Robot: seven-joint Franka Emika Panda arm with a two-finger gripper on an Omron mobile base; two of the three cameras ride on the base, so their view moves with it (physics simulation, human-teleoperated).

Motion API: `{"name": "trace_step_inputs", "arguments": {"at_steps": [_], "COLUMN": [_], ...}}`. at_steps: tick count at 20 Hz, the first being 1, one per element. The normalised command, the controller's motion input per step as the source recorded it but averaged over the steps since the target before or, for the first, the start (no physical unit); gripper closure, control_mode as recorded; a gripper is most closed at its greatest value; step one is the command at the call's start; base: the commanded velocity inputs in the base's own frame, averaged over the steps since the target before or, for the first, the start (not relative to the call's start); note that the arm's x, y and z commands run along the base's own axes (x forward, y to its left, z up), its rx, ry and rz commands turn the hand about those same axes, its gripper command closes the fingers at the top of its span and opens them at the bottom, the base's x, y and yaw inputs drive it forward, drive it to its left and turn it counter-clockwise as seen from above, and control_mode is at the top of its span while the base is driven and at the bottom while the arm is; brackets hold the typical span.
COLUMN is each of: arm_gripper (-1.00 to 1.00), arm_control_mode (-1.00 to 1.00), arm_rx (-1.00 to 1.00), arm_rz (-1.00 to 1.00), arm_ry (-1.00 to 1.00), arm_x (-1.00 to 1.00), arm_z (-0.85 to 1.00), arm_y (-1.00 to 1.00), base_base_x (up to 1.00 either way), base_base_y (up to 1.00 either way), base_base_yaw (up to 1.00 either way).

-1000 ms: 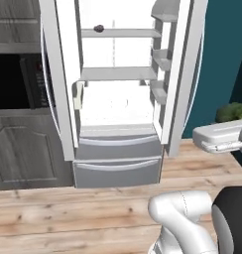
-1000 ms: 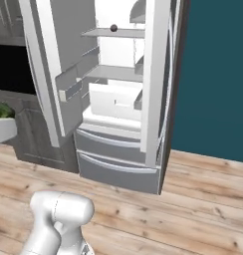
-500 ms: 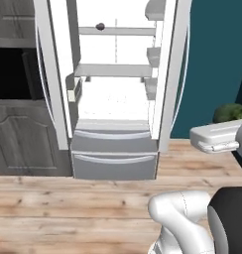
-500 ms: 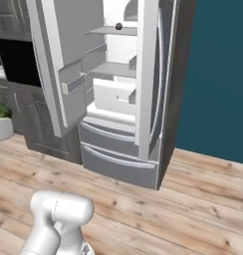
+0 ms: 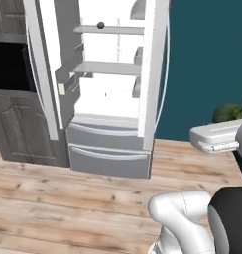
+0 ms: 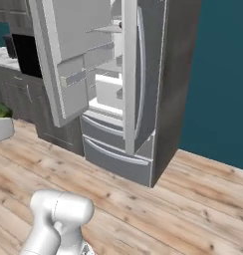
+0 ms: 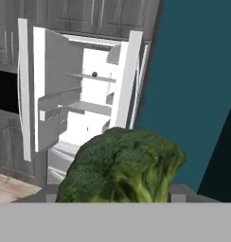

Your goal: Gather the eggplant and broccoli from the fridge and place them on a tray on the dining counter. Then gather the chicken drumsticks from the fridge and place them on the other tray.

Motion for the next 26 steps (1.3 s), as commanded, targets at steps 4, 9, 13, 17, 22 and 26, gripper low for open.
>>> {"name": "trace_step_inputs", "arguments": {"at_steps": [4,9,13,17,22,26], "arm_gripper": [1.0,1.0,1.0,1.0,1.0,1.0], "arm_control_mode": [1.0,1.0,1.0,1.0,1.0,1.0], "arm_rx": [0.0,0.0,0.0,0.0,0.0,0.0], "arm_rz": [0.0,0.0,0.0,0.0,0.0,0.0], "arm_ry": [0.0,0.0,0.0,0.0,0.0,0.0], "arm_x": [0.0,0.0,0.0,0.0,0.0,0.0], "arm_z": [0.0,0.0,0.0,0.0,0.0,0.0], "arm_y": [0.0,0.0,0.0,0.0,0.0,0.0], "base_base_x": [-0.01,-0.37,-0.86,-0.99,-0.94,-0.98], "base_base_y": [-0.79,-0.48,-0.01,0.05,0.22,0.26], "base_base_yaw": [0.35,0.34,0.28,0.21,0.13,0.1]}}
